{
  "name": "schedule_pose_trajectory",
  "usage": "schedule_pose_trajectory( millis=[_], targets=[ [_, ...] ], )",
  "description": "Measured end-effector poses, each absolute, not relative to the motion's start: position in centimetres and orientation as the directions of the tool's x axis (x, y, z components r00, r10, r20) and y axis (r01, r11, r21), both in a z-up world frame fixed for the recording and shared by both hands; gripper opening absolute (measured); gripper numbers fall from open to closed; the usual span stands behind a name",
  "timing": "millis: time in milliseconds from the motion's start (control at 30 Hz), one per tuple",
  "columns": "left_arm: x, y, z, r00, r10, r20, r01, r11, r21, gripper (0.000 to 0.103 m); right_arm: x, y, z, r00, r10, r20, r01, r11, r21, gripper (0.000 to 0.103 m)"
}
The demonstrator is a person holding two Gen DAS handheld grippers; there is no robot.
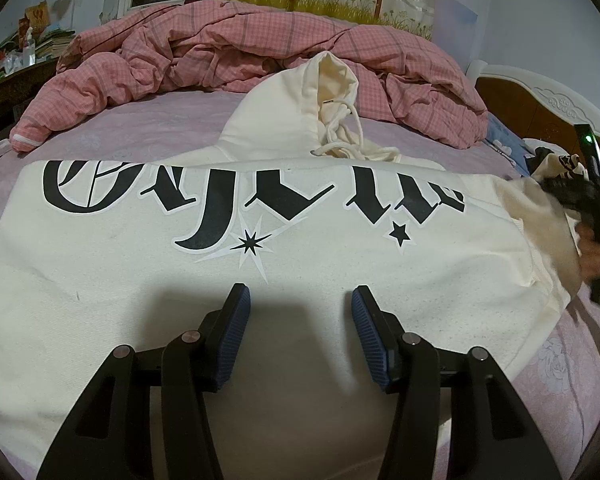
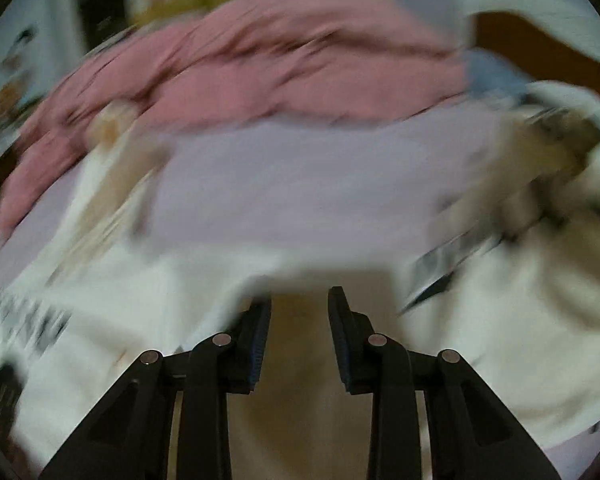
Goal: Fold large clothes
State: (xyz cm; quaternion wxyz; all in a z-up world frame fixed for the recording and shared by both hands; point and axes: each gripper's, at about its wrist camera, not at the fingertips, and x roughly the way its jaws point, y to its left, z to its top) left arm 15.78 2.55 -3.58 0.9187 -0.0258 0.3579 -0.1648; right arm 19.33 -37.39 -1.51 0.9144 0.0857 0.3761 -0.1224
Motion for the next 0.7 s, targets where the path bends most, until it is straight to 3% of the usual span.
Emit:
schedule_pose_trajectory(
  millis=[133, 267, 367, 500, 600, 700],
  targets=[
    [15.8, 2.5, -3.6, 0.689, -0.321, -0.649, 0.284, 0.944, -0.164, 0.052, 20.9, -41.3, -1.4, 0.63, -0.223, -0.744, 0.379, 0.924, 0.043, 0.03],
    [15.8, 2.5, -3.6, 0.689, -0.32, -0.65, 0.284, 0.945, -0.164, 0.052, 18.8, -42.9, 0.1, 0.654, -0.252, -0.713, 0.403, 0.914, 0.047, 0.03],
    [15.8, 2.5, -3.6, 0.689, -0.319, -0.65, 0.284, 0.945, -0.163, 0.052, 16.6, -41.3, 1.1, 0.709, -0.113, -0.696, 0.272, 0.954, 0.123, 0.03],
    [15.8, 2.5, -3.6, 0.689, -0.32, -0.651, 0.285, 0.945, -0.163, 0.052, 15.9, -35.5, 0.8, 0.677, 0.161, -0.718, -0.082, 0.986, 0.143, 0.03],
    [15.8, 2.6, -3.6, 0.688, -0.321, -0.65, 0.285, 0.944, -0.165, 0.052, 17.8, -32.5, -2.4, 0.595, 0.013, -0.803, -0.098, 0.994, -0.056, 0.031],
    [15.8, 2.5, -3.6, 0.688, -0.32, -0.651, 0.285, 0.945, -0.163, 0.052, 20.6, -34.6, -4.4, 0.56, -0.028, -0.828, 0.026, 1.0, -0.016, 0.031]
  ],
)
